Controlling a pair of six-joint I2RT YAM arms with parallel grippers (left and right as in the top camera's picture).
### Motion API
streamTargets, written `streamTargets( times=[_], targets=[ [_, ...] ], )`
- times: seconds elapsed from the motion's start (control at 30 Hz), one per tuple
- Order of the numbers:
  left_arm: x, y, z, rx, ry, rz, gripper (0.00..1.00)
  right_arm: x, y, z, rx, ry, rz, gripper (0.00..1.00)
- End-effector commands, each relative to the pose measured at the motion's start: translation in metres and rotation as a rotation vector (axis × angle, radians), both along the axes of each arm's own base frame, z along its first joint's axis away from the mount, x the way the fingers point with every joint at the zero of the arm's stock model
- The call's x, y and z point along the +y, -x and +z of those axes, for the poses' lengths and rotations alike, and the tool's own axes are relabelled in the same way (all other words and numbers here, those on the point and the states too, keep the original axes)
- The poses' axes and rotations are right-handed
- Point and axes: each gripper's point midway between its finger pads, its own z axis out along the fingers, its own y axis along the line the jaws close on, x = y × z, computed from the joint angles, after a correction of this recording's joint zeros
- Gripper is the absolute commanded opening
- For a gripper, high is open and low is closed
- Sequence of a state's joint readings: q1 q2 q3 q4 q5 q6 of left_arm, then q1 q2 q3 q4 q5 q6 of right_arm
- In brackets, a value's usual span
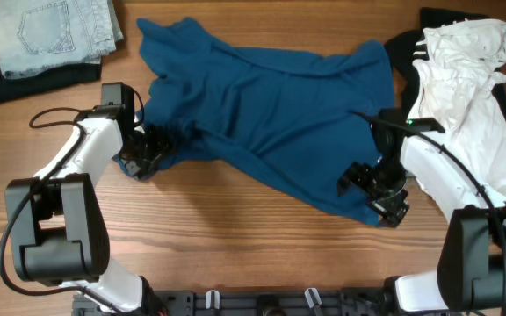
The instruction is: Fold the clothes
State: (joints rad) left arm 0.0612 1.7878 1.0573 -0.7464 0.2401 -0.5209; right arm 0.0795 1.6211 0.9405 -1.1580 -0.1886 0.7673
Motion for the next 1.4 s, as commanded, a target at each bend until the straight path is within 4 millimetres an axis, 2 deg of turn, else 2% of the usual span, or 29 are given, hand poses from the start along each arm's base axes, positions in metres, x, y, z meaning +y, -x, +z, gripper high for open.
streamTargets(
  times=[0.0, 0.07, 0.13, 0.27, 0.4, 0.63, 0.7, 0.73, 0.8, 0.87, 0.9, 0.93, 1.0, 1.07, 1.17, 1.33, 1.37],
  targets=[
    [0.005, 0.002, -0.004, 0.011, -0.013, 0.017, 0.71, 0.002, -0.004, 0.009, -0.067, -0.005, -0.046, 0.98],
    [0.005, 0.001, -0.004, 0.007, -0.013, 0.017, 0.71, -0.003, -0.006, 0.011, -0.089, 0.025, -0.054, 0.98],
    [0.005, 0.000, -0.004, 0.006, -0.013, 0.017, 0.71, -0.008, -0.001, 0.008, -0.077, 0.067, -0.123, 0.94],
    [0.005, 0.001, -0.004, 0.007, -0.013, 0.017, 0.71, -0.006, 0.020, -0.011, -0.024, 0.074, -0.213, 0.93],
    [0.005, 0.000, -0.004, 0.006, -0.013, 0.017, 0.72, -0.006, 0.026, -0.031, -0.045, 0.070, -0.212, 0.93],
    [0.005, 0.001, -0.004, 0.006, -0.013, 0.017, 0.70, -0.008, -0.001, -0.048, -0.203, 0.051, -0.142, 0.93],
    [0.005, 0.001, -0.004, 0.007, -0.013, 0.017, 0.70, -0.010, -0.005, -0.048, -0.225, 0.066, -0.138, 0.88],
    [0.005, 0.001, -0.004, 0.007, -0.013, 0.017, 0.70, -0.013, -0.005, -0.049, -0.224, 0.080, -0.136, 0.82],
    [0.005, 0.003, -0.004, 0.015, -0.012, 0.017, 0.58, -0.014, -0.003, -0.049, -0.217, 0.089, -0.134, 0.59],
    [0.005, 0.004, -0.004, 0.019, -0.011, 0.017, 0.53, -0.014, -0.003, -0.049, -0.216, 0.089, -0.134, 0.29],
    [0.005, 0.004, -0.004, 0.022, -0.011, 0.017, 0.34, -0.014, -0.002, -0.049, -0.215, 0.090, -0.135, 0.16],
    [0.004, 0.008, -0.003, 0.033, -0.009, 0.017, 0.05, -0.014, -0.003, -0.048, -0.214, 0.090, -0.139, 0.04],
    [0.003, 0.016, 0.002, 0.056, 0.000, 0.016, 0.04, -0.014, -0.003, -0.046, -0.205, 0.094, -0.161, 0.04],
    [0.002, 0.025, 0.014, 0.066, 0.000, 0.016, 0.04, -0.014, -0.005, -0.039, -0.204, 0.096, -0.162, 0.04],
    [0.001, 0.034, 0.047, 0.016, -0.003, 0.016, 0.04, -0.016, -0.017, -0.017, -0.248, 0.107, -0.161, 0.04],
    [0.000, 0.057, 0.112, -0.130, -0.013, 0.018, 0.04, -0.027, -0.037, 0.030, -0.376, 0.159, -0.162, 0.04],
    [0.003, 0.071, 0.126, -0.140, -0.031, 0.071, 0.04, -0.030, -0.041, 0.045, -0.423, 0.171, -0.162, 0.04]
  ],
)
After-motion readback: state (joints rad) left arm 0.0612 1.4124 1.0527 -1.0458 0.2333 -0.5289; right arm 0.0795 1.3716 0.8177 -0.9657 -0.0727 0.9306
